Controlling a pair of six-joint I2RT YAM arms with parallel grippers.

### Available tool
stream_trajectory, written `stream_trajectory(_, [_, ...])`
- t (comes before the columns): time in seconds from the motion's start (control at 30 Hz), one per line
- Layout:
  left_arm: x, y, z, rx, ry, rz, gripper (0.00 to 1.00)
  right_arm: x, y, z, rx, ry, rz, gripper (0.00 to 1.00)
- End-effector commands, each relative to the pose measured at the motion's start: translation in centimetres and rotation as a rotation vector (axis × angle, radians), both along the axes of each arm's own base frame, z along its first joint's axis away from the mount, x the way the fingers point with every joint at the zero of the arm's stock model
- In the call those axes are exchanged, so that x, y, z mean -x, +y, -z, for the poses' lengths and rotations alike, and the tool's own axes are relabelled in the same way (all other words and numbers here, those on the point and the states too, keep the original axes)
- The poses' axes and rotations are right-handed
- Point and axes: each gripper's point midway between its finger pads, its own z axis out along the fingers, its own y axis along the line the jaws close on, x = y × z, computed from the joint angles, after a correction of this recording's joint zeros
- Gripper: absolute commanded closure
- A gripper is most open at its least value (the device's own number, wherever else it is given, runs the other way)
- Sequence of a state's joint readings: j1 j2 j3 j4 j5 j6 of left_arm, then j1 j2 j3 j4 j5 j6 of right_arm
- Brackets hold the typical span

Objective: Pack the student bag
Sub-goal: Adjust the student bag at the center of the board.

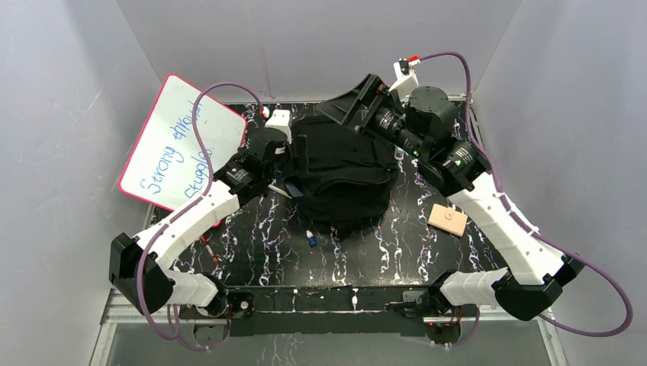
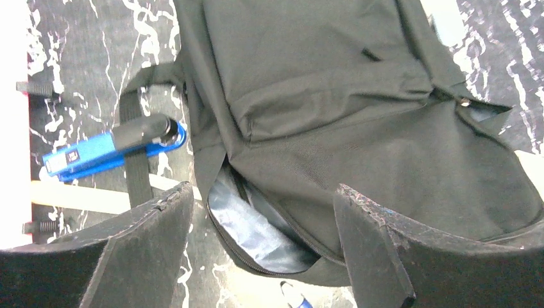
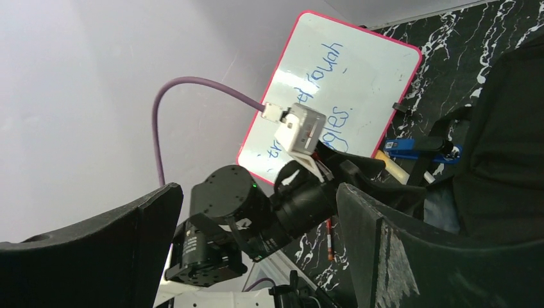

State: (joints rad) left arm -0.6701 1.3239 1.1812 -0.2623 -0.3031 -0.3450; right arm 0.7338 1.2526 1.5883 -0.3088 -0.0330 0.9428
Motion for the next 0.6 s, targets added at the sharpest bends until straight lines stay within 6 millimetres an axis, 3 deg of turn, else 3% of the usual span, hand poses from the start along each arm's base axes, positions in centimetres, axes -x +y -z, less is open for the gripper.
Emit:
stream_trajectory(0.0, [0.4,0.5,0.4,0.03,0.018,-0.036,0.23,0.3,0.7,-3.1,-0.047,-0.083,-0.014,0.01])
stream_trajectory(0.2, [0.9,0.7,1.8,0.069,0.043,-0.066,0.22,0.6,0.4,-1.4,0.01,-0.099,-0.011,0.01])
stream_trajectory(0.3, [1.1,0.7,2.5,0.081,0.064,-0.087,0.22,-0.6,-1.1,2.1,0.134,-0.122,0.077,0.01])
stream_trajectory(0.47, [1.3,1.9,3.6,0.104,0.086,-0.167,0.22,-2.9,-4.3,10.0,0.435,-0.146,0.218,0.01])
stream_trajectory(0.57, [1.6,2.2,4.3,0.11,0.106,-0.175,0.23,-3.5,-6.2,13.1,0.574,-0.12,0.274,0.01])
